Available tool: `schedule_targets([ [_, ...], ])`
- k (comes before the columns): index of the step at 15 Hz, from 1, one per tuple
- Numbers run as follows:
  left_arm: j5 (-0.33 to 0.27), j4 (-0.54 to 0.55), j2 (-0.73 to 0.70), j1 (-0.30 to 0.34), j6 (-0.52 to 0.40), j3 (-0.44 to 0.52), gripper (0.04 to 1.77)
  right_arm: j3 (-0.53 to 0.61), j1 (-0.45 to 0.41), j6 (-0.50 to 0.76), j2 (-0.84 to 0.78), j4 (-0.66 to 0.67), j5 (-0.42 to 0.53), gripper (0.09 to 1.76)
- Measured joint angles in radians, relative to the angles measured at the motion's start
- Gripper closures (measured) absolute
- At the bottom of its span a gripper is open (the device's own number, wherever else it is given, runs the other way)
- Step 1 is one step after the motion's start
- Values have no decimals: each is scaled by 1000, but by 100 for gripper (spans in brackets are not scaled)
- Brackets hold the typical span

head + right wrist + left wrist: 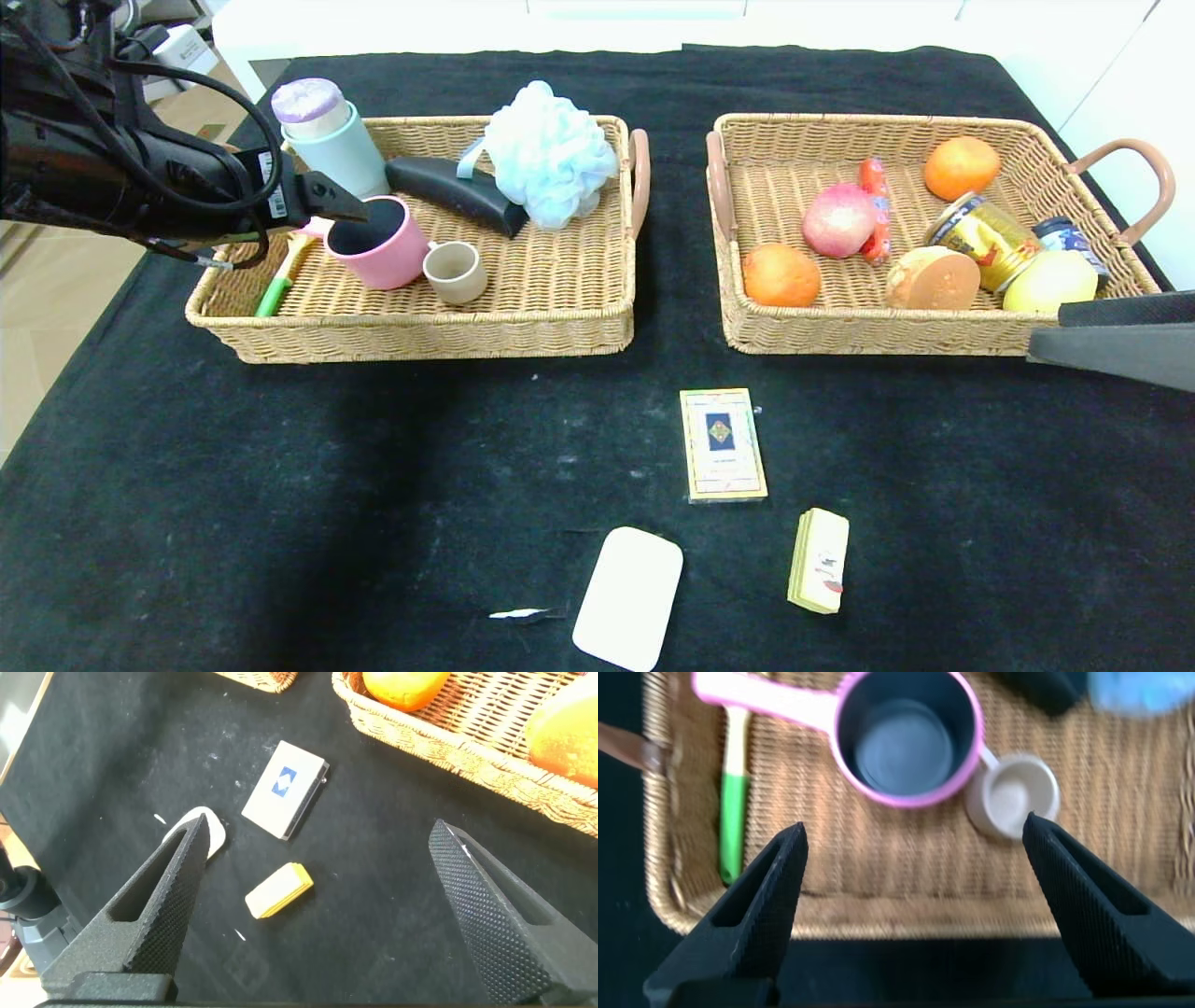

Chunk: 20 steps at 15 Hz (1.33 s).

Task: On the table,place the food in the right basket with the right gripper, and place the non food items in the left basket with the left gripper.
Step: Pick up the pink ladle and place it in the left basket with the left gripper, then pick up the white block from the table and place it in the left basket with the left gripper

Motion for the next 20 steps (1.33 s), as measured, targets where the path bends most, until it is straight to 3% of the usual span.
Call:
schedule_targets([
  [5,-38,-4,-149,-161,34,172,12,0,1,0,1,0,0,14],
  [10,-20,-11,-233,-349,30,295,11,2,1,0,1,0,0,14],
  [14,98,-14,-255,-487,24,366,11,2,1,0,2,0,0,14],
  [20,219,-72,-250,-684,-30,479,10,2,1,-1,3,0,0,14],
])
